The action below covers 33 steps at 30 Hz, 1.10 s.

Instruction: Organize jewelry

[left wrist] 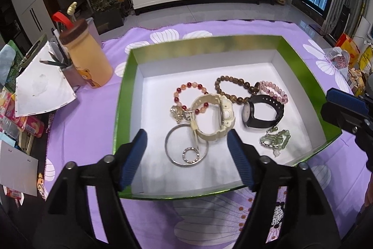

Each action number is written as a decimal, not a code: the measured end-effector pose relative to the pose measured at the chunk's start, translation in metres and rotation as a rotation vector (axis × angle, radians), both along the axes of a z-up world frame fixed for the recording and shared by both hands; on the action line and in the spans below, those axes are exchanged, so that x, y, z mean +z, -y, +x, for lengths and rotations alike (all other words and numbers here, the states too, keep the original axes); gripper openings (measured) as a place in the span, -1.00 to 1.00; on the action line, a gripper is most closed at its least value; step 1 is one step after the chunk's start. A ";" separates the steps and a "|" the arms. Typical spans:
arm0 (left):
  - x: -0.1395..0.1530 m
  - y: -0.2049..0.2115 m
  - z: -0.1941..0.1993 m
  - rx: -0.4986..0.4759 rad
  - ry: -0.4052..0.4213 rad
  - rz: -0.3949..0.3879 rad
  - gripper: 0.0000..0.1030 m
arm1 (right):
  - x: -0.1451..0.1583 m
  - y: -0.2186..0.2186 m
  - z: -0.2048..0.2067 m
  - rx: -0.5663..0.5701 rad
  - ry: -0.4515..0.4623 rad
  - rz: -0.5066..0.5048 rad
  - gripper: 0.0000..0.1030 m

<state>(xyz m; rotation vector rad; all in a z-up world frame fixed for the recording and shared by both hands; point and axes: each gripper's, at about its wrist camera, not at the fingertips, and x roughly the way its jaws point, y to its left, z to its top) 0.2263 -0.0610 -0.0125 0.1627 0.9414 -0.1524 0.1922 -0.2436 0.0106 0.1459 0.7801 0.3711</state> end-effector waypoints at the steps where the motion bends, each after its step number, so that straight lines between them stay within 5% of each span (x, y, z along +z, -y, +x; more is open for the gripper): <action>1: 0.002 -0.001 -0.001 0.006 0.004 0.001 0.60 | 0.001 0.001 0.000 -0.008 0.001 0.002 0.01; 14: 0.044 -0.019 -0.012 0.075 0.070 0.005 0.96 | 0.038 0.011 -0.007 -0.103 0.026 -0.023 0.95; 33: 0.137 -0.030 -0.025 0.162 0.098 -0.011 0.96 | 0.111 -0.007 -0.007 -0.116 -0.006 -0.148 0.97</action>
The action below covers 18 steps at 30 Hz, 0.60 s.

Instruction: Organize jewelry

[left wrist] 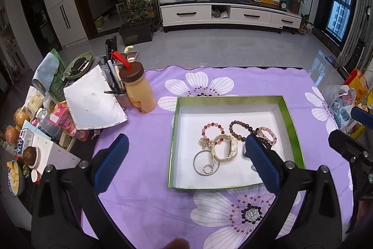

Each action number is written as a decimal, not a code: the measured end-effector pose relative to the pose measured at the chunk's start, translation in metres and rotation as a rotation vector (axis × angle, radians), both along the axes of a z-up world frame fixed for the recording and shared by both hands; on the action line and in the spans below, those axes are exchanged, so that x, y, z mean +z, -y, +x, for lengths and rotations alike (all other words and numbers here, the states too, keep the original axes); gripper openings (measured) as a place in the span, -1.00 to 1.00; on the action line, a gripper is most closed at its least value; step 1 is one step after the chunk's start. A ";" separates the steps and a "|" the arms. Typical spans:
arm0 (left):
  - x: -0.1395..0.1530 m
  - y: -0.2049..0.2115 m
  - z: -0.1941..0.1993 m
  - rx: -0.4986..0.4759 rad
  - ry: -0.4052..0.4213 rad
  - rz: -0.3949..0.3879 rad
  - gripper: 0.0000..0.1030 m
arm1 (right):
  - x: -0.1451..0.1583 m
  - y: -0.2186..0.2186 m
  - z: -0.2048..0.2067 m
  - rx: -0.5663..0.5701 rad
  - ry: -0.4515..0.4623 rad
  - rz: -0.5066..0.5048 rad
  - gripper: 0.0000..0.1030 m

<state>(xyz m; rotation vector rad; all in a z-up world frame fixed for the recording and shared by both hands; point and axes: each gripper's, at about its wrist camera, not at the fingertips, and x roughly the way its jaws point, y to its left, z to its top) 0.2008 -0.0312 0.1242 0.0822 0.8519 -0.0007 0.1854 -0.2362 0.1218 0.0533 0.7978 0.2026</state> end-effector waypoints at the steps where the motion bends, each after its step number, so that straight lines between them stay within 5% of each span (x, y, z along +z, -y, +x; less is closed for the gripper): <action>1: 0.001 0.001 0.000 0.010 -0.006 0.016 0.96 | 0.001 -0.001 0.001 0.002 -0.002 -0.009 0.97; 18: -0.006 0.006 0.007 -0.011 -0.022 -0.014 0.96 | -0.018 -0.010 0.016 -0.004 -0.036 -0.048 0.97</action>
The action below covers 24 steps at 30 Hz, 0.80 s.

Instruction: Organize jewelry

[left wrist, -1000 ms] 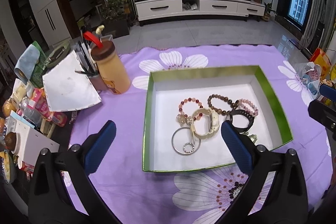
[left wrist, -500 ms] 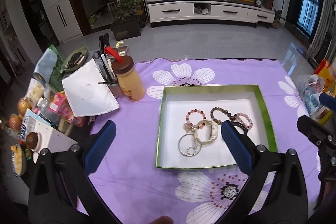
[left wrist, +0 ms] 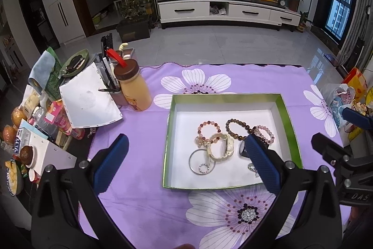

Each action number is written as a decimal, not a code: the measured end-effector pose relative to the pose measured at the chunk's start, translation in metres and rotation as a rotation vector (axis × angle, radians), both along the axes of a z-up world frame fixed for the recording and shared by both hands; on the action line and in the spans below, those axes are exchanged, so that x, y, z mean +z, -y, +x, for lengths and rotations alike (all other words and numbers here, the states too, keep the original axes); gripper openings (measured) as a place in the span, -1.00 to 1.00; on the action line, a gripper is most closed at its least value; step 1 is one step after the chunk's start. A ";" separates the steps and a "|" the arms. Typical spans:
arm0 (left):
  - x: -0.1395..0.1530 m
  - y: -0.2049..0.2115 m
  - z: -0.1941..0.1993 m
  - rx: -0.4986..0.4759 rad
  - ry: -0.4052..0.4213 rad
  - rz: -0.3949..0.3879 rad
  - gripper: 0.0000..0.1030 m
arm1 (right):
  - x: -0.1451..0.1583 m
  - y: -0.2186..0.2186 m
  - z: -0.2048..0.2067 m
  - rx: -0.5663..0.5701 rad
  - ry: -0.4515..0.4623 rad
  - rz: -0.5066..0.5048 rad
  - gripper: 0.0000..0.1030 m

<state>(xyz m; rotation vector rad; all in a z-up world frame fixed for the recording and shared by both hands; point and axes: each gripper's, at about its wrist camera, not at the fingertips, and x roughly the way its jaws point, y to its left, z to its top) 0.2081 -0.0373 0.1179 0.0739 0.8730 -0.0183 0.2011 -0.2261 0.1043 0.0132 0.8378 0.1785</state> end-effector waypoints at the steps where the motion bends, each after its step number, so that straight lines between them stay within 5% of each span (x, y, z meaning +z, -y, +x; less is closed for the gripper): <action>1: -0.001 0.000 0.001 0.000 -0.001 -0.003 0.96 | -0.001 -0.001 0.001 0.002 -0.002 -0.002 0.97; 24: -0.011 -0.003 0.006 0.028 -0.023 -0.014 0.96 | -0.009 -0.005 0.004 0.008 -0.013 -0.003 0.97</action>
